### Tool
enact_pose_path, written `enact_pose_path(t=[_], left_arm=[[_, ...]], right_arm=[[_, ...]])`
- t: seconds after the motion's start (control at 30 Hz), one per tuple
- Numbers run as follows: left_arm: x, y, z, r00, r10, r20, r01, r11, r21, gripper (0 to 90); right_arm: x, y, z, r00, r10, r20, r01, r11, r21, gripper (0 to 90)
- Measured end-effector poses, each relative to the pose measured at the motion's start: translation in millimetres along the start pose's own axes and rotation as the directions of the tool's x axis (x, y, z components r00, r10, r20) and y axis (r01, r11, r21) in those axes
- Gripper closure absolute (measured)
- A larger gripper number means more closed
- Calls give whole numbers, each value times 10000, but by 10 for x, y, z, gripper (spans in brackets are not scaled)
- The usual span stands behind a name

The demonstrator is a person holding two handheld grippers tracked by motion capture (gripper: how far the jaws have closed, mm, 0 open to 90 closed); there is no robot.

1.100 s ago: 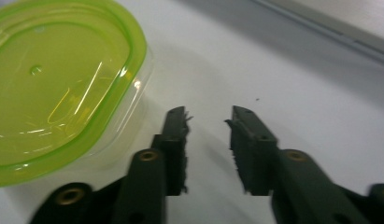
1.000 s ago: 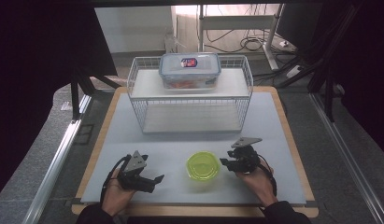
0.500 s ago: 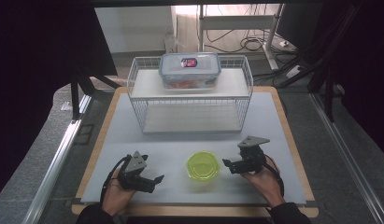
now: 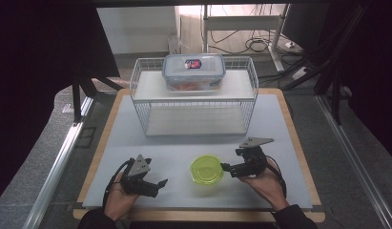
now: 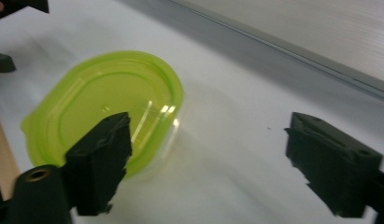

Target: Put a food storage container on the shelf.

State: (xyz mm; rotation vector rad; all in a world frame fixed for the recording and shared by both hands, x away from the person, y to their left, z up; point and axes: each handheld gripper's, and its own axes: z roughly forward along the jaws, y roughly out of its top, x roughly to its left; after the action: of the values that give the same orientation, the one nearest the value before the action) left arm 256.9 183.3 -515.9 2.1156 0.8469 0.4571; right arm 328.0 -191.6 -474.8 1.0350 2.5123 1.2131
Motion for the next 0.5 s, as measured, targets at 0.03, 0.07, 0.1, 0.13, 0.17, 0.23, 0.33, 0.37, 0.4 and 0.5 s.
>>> enact_pose_path(t=[0.03,0.07,0.1,0.13,0.17,0.23,0.33,0.37,0.4,0.5], left_arm=[[-1,0,0,10000,0,-7,0,10000,0,54],[-2,1,0,10000,3,-13,-3,10000,-7,54],[-2,1,0,10000,3,-13,-3,10000,-7,54],[-1,0,0,10000,-4,-5,4,10000,-12,54],[-1,0,0,10000,-7,9,7,10000,-15,54],[-1,0,1,10000,-1,3,1,10000,-6,54],[-4,1,5,10000,19,24,-19,10000,9,54],[-6,1,7,10000,23,30,-23,10000,13,54],[-9,1,8,10000,29,25,-29,10000,6,54],[-10,3,9,9999,90,44,-90,10000,26,54]], right_arm=[[0,0,0,10000,0,0,0,10000,0,205],[4,15,45,9988,237,-420,-234,9997,85,264],[4,15,45,9988,237,-420,-234,9997,85,264],[-1,20,73,9967,395,-714,-384,9991,158,288],[-21,17,135,9899,791,-1174,-760,9966,307,323],[-32,12,162,9869,925,-1322,-882,9954,384,348],[-61,-3,229,9759,1261,-1781,-1177,9914,568,433],[-79,-4,253,9649,1509,-2148,-1406,9881,625,499],[-79,-4,253,9649,1509,-2148,-1406,9881,625,499],[-101,5,283,9477,1941,-2535,-1815,9807,726,574]])
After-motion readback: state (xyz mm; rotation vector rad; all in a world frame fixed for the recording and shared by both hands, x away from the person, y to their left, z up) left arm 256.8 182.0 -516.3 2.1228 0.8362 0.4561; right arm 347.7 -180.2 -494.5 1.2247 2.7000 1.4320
